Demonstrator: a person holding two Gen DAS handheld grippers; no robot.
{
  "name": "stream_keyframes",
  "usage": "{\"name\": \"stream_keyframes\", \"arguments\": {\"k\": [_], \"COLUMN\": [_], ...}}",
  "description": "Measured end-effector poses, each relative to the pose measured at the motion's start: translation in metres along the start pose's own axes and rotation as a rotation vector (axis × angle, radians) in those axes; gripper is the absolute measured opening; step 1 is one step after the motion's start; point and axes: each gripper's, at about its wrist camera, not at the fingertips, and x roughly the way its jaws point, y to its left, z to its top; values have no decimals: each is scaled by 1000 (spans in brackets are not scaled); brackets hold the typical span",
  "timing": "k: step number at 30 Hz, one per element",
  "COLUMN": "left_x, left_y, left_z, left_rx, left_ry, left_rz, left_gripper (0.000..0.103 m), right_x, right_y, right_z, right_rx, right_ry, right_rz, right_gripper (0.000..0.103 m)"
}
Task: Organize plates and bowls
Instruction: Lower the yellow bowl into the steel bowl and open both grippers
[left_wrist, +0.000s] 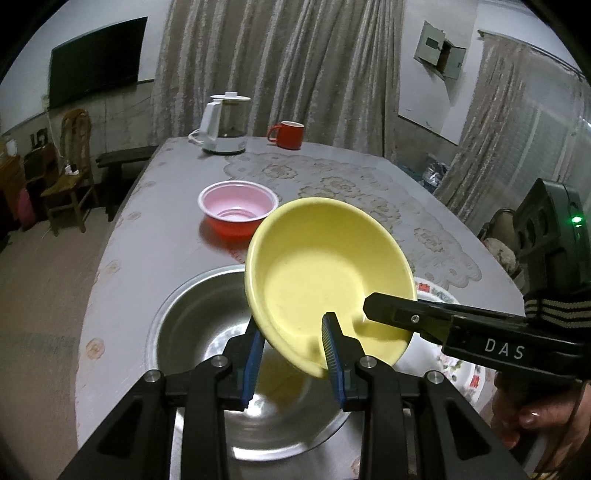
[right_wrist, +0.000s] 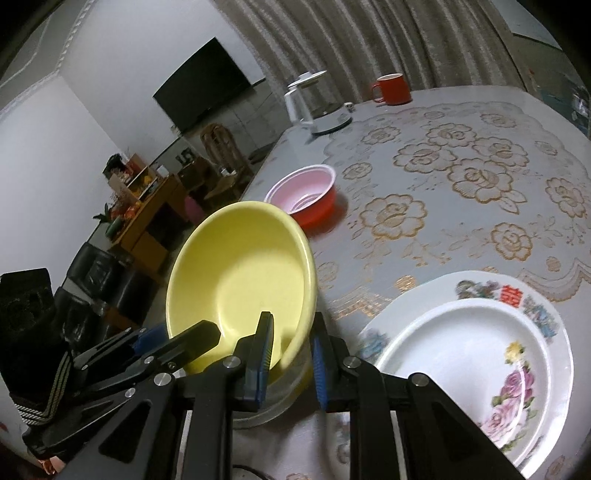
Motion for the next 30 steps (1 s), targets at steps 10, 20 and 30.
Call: {"name": "stream_keyframes", "arguments": {"k": [10, 20, 30], "left_x": [5, 15, 23], "left_y": [25, 34, 37], "left_z": [-20, -27, -31], "left_rx": [-39, -40, -34], "left_ry": [43, 71, 93], "left_rz": [43, 68, 78], "left_gripper": [31, 31, 32], "right_x": [28, 51, 63], "right_y": [22, 25, 25], "right_z": [-14, -21, -23], "right_rx": [-28, -26, -3], "right_ry": [95, 166, 205], "right_rz": [6, -16, -35], "right_gripper": [21, 21, 23]}}
